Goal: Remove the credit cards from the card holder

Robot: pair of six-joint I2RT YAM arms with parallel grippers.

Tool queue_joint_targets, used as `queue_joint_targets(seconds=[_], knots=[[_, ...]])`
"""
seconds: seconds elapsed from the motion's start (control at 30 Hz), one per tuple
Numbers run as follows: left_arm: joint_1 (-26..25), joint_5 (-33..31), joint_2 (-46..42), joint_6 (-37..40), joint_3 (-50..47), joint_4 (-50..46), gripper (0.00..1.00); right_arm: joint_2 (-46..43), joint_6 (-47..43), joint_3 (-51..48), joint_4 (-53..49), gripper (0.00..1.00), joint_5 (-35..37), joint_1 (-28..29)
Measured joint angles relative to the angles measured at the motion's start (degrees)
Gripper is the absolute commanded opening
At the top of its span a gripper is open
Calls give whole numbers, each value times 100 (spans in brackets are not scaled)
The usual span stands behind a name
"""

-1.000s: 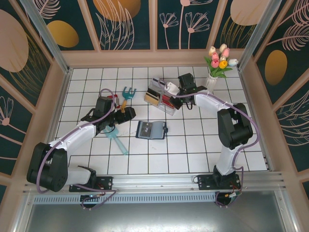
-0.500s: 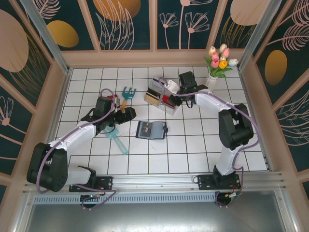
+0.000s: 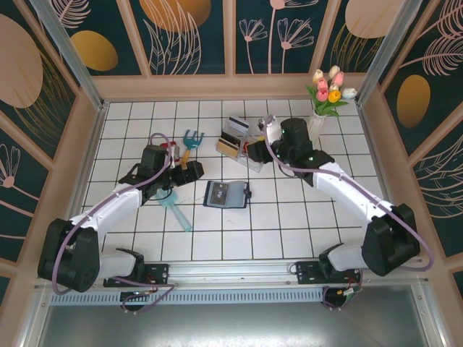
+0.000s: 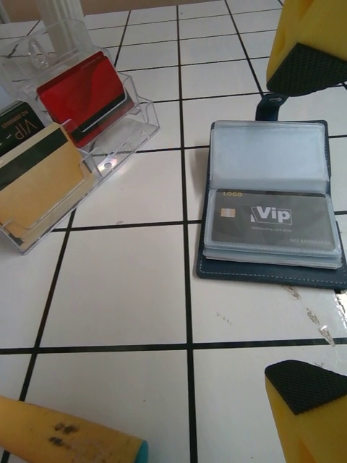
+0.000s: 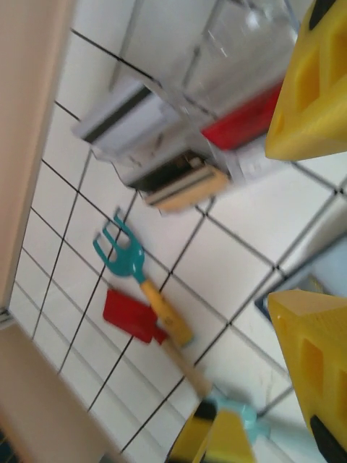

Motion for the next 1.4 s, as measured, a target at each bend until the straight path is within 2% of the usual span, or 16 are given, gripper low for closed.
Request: queue_joint_targets(seconds=[0.2,0.47,0.67,0.73,0.9,1.07,1.23,1.4], knots=[[0,214,-28,-120,-402,256,95,-129,1965,-398,-46,51,330,640],[-90,330,28,-310,-501,437,84,229,4170,-466,-328,41,1126,1495],[-275,267,243,-442,-494,538,77,732,5327,-378,-608,36,1906,2345],[-398,221,398,-544,-461,531,72,1021,5657,-275,-627,35,2013,2505],[-575,142,791,-767,-304,531,62,1591,6177,-192,-586,29,2065,2583],[-664,103,1023,-883,-133,531,49,1937,6404,-149,-538,14,2048,2579],[-748,90,1248,-903,44,531,40,2184,6437,48,-446,12,2044,2514],[-785,94,1462,-807,201,479,37,2358,6424,234,-442,13,2044,2424]])
